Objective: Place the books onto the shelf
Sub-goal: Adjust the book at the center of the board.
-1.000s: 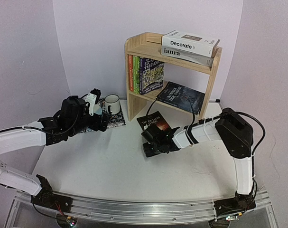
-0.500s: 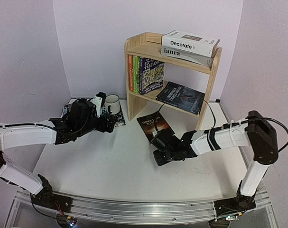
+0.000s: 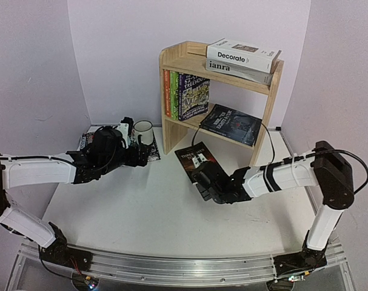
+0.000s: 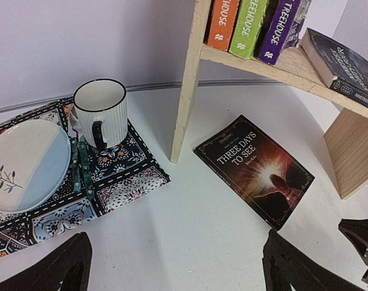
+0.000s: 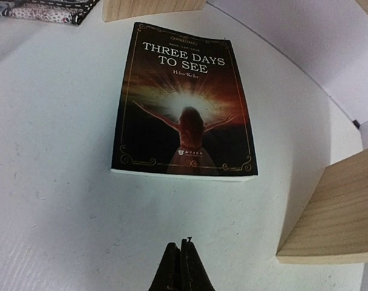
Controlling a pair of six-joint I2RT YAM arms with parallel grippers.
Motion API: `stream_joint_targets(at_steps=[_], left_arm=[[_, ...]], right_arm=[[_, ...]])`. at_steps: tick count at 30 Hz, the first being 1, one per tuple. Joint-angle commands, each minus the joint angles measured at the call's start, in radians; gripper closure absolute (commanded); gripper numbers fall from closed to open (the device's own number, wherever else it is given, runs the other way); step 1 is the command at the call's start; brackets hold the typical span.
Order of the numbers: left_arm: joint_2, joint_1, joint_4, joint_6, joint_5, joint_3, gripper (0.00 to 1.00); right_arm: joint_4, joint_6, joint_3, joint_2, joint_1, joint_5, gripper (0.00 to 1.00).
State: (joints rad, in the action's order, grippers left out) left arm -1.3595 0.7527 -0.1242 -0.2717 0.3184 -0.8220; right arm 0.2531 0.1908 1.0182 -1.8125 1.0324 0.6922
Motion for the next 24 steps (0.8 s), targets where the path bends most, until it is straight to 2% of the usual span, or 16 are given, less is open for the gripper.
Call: stream_joint_targets(at_steps=[1,4,6,9,13,19,24], left_arm=[[0.043,-0.011,-0.040,-0.021,0.021,0.020,0.01],[0.061,-0.013,-0.040,-0.021,0.023,0.035,0.00],[0.073,-0.015,-0.040,-0.020,0.027,0.045,0.00],[0.087,-0.018,-0.040,-0.021,0.030,0.054,0.00],[0.088,-0.019,-0.040,-0.024,0.025,0.057,0.01],[0.084,-0.021,-0.040,-0.024,0.020,0.056,0.00],[0.080,-0.023,-0.040,-0.021,0.015,0.050,0.00]], right_arm=[[0.033,-0.372,0.084,-0.090,-0.007,0.121,1.00],[0.038,-0.566,0.146,-0.162,-0.010,0.218,1.00],[0.043,-0.633,0.180,-0.189,-0.020,0.256,1.00],[0.033,-0.665,0.224,-0.195,-0.057,0.194,1.00],[-0.070,-0.686,0.325,-0.253,-0.126,0.151,1.00],[-0.120,-0.823,0.431,-0.376,-0.182,0.196,1.00],[-0.144,-0.838,0.499,-0.438,-0.216,0.195,1.00]])
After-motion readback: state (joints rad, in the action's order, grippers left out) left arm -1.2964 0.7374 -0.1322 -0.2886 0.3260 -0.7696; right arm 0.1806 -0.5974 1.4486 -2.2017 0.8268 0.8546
